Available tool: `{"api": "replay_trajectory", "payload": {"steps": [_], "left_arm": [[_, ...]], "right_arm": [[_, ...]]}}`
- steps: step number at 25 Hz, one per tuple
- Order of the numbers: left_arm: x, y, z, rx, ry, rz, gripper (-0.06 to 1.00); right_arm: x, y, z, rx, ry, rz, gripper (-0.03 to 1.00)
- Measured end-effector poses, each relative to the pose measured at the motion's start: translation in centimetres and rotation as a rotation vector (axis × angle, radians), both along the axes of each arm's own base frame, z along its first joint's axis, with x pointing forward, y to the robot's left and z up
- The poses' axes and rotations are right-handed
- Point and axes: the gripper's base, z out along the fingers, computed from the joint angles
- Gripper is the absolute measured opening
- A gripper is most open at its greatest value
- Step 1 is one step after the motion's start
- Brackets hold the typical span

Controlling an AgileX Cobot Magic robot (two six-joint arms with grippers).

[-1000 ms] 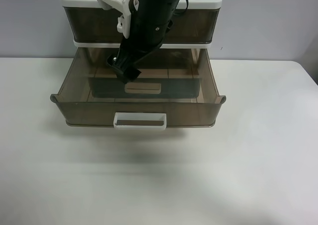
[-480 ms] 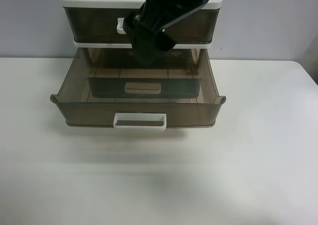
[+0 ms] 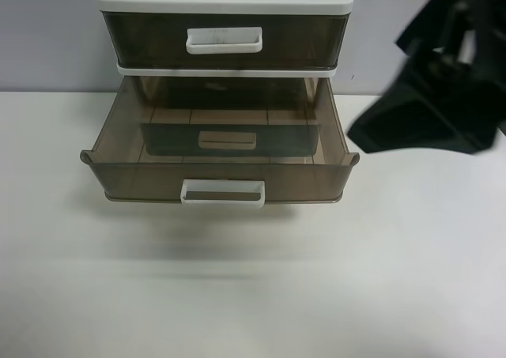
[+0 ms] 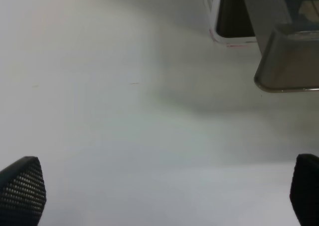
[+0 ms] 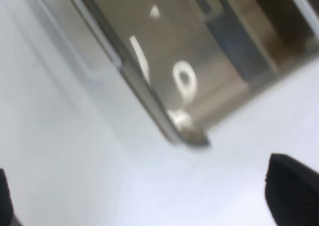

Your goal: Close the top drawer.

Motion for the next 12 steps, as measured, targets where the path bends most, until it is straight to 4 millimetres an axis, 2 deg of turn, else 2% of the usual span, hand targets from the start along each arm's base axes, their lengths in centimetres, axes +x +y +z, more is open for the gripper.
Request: {"api": "replay_trajectory", "payload": {"steps": [7, 12], "left_arm": [[0.0, 0.0, 0.0, 0.0, 0.0, 0.0, 0.99], [0.0, 0.0, 0.0, 0.0, 0.0, 0.0, 0.99]], "right_arm": [[-5.8, -7.8, -0.9, 0.169, -0.082, -0.058, 0.99], [-8.8, -11.8, -2.3, 0.316, -0.113, -0.126, 0.99]]}}
